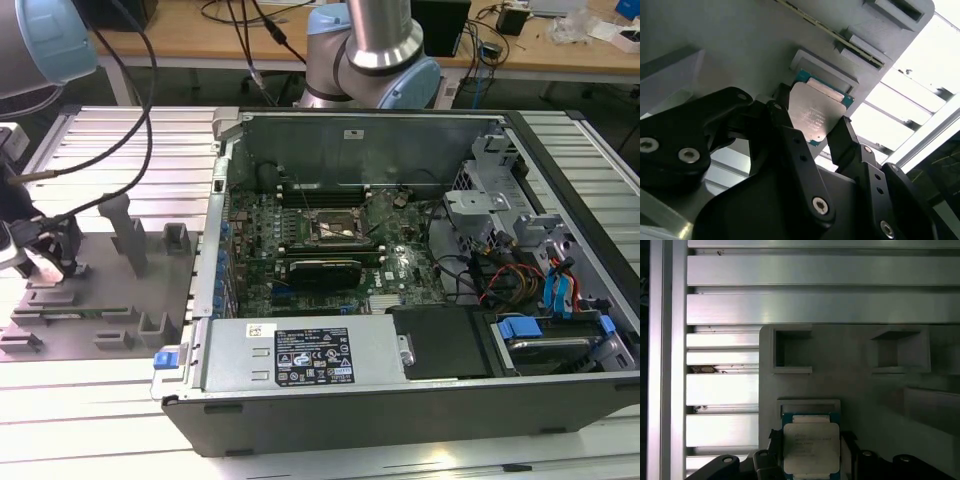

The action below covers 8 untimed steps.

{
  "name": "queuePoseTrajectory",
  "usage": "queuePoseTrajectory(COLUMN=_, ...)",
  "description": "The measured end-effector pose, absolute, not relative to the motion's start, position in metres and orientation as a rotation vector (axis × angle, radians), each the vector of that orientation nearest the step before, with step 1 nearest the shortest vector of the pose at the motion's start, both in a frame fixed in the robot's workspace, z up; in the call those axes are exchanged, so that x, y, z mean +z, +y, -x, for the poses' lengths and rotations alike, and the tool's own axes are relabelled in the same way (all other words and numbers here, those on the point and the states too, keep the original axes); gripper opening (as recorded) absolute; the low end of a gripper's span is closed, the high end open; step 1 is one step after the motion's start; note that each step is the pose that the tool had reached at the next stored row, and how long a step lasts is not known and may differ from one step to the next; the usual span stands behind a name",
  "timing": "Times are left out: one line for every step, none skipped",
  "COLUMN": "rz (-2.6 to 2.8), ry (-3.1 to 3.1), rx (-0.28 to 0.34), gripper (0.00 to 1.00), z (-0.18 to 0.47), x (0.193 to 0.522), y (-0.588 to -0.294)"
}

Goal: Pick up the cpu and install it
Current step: 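Pick up the cpu and move it towards the insertion slot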

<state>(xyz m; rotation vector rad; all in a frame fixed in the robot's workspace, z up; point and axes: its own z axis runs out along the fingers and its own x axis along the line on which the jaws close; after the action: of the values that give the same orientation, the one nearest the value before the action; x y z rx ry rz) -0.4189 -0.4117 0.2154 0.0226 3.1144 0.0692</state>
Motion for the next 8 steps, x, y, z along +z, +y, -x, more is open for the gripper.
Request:
queuePoseTrajectory(rz=-0.022, ry=3.114, rx=0.069, gripper=0.55, z=0.419, x=0.217, y=-0.412)
queuePoseTrajectory(rz=-0.022, ry=3.114, rx=0.069, gripper=0.55, z=0.419, x=0.219, y=-0.412)
queuePoseTrajectory(rz=-0.023, ry=3.114, rx=0.069, gripper=0.55, z=0.419, x=0.221, y=-0.412)
queuePoseTrajectory(rz=-0.023, ry=3.114, rx=0.069, gripper=0.55, z=0.419, x=0.222, y=-0.412)
queuePoseTrajectory(rz=-0.023, ry=3.114, rx=0.069, gripper=0.55, z=0.419, x=0.224, y=-0.412)
queuePoseTrajectory(rz=-0.023, ry=3.114, rx=0.069, gripper=0.55, z=0.419, x=0.226, y=-0.412)
queuePoseTrajectory(rz=-0.023, ry=3.114, rx=0.069, gripper=0.55, z=0.419, x=0.228, y=-0.411)
queuePoseTrajectory(rz=-0.023, ry=3.114, rx=0.069, gripper=0.55, z=0.419, x=0.229, y=-0.411)
